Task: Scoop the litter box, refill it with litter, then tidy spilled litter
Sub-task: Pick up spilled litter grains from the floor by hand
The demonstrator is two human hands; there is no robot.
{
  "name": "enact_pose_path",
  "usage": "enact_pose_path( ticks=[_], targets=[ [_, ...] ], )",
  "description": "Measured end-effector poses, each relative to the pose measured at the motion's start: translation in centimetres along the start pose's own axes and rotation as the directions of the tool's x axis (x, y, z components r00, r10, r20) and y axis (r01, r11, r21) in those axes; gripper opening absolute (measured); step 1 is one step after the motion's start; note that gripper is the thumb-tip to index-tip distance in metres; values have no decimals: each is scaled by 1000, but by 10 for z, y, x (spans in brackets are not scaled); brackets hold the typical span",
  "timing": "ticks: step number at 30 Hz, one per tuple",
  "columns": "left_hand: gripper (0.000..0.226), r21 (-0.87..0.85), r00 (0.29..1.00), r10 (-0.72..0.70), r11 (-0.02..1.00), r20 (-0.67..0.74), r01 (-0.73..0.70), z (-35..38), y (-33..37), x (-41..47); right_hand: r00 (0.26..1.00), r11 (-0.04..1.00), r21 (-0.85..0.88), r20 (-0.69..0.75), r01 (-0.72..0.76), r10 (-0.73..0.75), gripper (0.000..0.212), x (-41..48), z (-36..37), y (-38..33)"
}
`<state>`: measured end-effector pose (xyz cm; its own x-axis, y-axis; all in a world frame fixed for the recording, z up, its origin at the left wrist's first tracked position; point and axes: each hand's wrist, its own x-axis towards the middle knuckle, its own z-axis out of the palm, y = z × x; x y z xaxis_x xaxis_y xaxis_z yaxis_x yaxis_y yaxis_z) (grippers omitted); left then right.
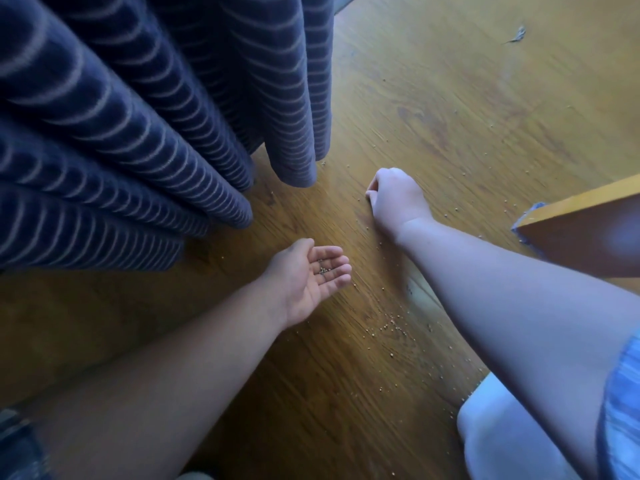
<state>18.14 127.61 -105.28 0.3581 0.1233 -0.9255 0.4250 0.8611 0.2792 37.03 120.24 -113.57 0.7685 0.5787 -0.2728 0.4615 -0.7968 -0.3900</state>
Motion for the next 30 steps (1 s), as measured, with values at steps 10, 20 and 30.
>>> enact_pose_path(
  ticks=[10,20,30],
  targets=[
    [43,-2,1000,-3,1000,27,3,-8,-3,-6,998,994,-87,-29,-61,59,16,-10,1,0],
    [41,67,1000,-30,997,-3,31,0,-19,-10,993,949,-313,115,41,-4,24,-52,-7,-1],
    [44,162,991,-119,981,63,107,7,-51,-5,962,984,120,224,134,-158,10,-141,-30,6]
  ],
)
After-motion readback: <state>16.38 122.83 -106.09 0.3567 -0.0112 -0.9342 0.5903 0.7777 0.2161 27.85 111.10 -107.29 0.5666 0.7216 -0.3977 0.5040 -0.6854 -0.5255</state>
